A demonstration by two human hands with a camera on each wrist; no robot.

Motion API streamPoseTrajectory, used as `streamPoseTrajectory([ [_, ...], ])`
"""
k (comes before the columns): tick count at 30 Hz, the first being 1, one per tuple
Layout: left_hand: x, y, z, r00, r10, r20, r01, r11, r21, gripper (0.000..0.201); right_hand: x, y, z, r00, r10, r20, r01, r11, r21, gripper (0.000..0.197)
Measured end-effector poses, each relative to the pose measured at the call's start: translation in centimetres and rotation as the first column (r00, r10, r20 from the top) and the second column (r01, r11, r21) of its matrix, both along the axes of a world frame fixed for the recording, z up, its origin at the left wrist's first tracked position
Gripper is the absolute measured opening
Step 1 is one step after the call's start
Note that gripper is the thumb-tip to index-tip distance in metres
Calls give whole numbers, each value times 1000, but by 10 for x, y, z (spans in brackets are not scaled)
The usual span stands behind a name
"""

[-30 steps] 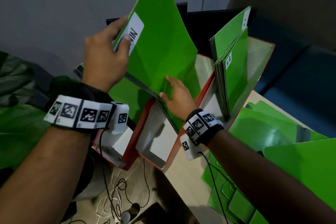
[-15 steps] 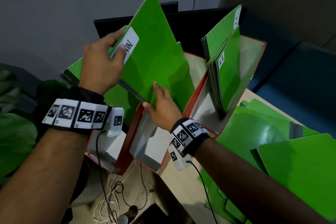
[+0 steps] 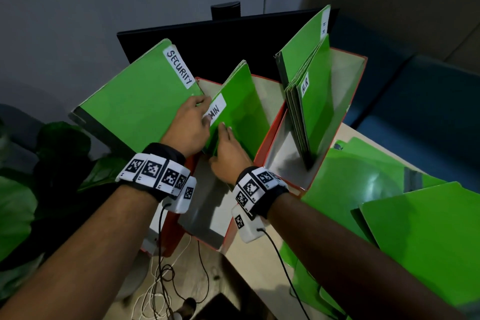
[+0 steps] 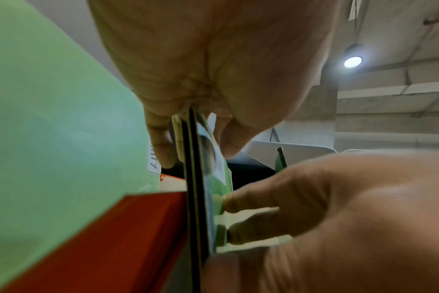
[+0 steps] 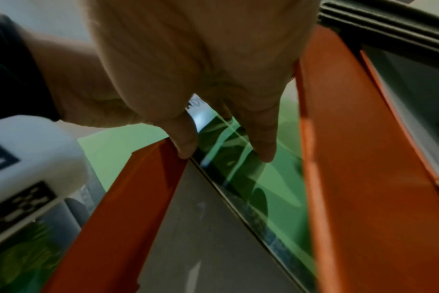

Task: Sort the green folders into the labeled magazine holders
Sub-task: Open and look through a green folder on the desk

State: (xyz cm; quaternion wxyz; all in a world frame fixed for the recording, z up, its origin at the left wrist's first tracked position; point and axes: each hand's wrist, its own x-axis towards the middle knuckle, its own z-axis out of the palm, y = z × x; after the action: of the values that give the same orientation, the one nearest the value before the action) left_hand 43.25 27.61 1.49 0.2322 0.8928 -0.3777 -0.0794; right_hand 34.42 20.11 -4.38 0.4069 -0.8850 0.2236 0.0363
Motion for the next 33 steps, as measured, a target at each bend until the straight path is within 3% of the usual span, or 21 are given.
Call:
streamPoseTrajectory([
  [4,-8,0,-2,997,-19,81,7,988,155,58,2,-3,3,996,37,-78,-39,999,-23,90],
  [6,-12,-4,2,989,-42,140,10,975,221,62,-3,-5,7,998,43,-35,-43,999,-11,88],
  [9,-28,-17,12,982,-77,170,62,994,92,63,-23,-17,22,985,63,160,-62,998,-13,68],
  [12,-56,-41,20,972,-153,179,173,980,-102,56,-60,-41,37,939,101,327,-57,988,-142,35],
  [15,-89,-73,17,949,-269,165,299,934,-197,49,-115,-79,28,895,1,447,118,964,-239,11],
  [18,-126,-107,3,913,-393,112,409,887,-216,45,-184,-123,6,902,-263,342,351,908,-227,23],
  [22,-183,-143,-30,844,-536,-3,527,831,-179,44,-276,-160,-18,857,-487,167,515,825,-234,27],
  [28,-278,-173,-104,657,-737,-157,743,669,-26,41,-389,-167,-52,724,-685,-85,618,699,-360,32],
  [33,-346,-183,-149,503,-837,-216,864,494,97,43,-463,-137,-98,506,-779,-370,696,622,-359,60],
])
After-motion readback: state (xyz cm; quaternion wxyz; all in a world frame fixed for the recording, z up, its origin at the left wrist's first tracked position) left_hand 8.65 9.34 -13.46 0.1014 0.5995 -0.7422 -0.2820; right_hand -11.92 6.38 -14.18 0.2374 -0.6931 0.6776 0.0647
